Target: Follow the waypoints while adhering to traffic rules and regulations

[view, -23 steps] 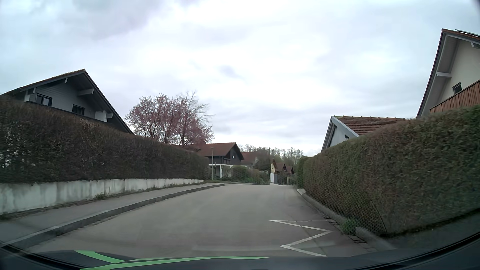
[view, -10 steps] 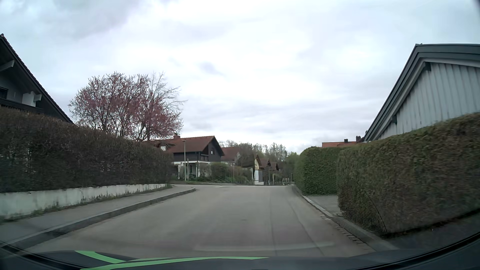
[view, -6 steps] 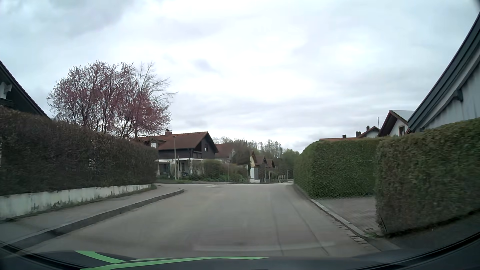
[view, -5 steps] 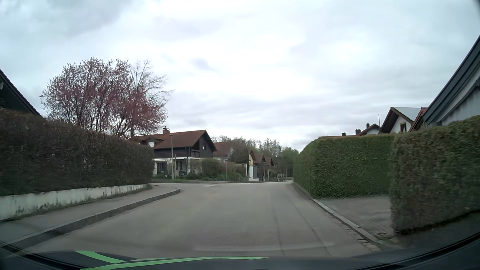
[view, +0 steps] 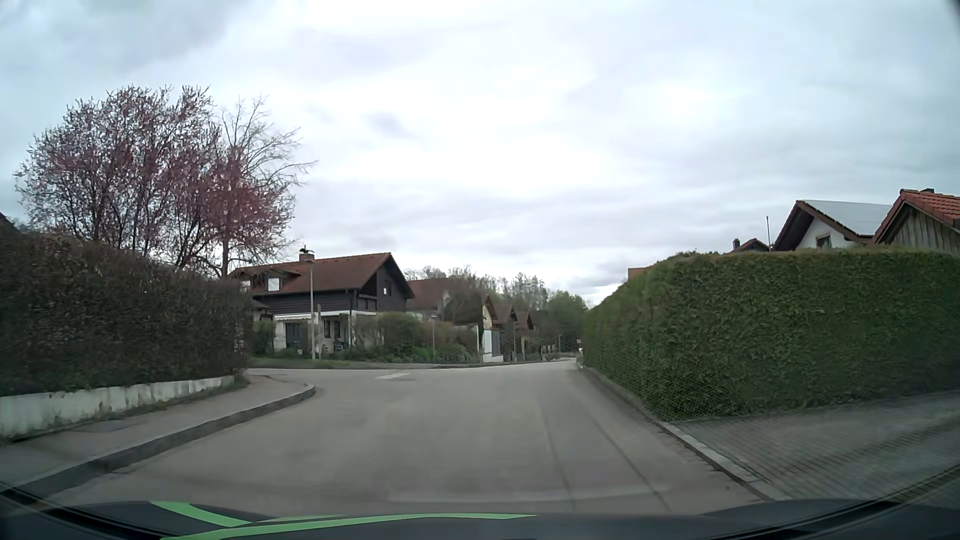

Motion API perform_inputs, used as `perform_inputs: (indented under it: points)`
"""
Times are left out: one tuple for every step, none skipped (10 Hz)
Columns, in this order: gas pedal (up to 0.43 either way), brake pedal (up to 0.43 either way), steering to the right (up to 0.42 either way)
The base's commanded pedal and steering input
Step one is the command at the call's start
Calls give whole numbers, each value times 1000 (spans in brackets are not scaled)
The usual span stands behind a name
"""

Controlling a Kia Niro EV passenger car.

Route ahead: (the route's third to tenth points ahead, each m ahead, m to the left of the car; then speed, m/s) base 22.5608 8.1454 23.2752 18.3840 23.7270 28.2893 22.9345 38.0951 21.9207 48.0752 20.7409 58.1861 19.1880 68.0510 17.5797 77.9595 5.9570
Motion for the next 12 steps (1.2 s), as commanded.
perform_inputs:
  points:
    - [0, 0, 43]
    - [0, 0, 44]
    - [0, 0, 44]
    - [0, 0, 44]
    - [0, 0, 44]
    - [0, 0, 44]
    - [0, 0, 44]
    - [0, 0, 43]
    - [0, 0, 40]
    - [0, 0, 39]
    - [0, 0, 38]
    - [0, 0, 34]
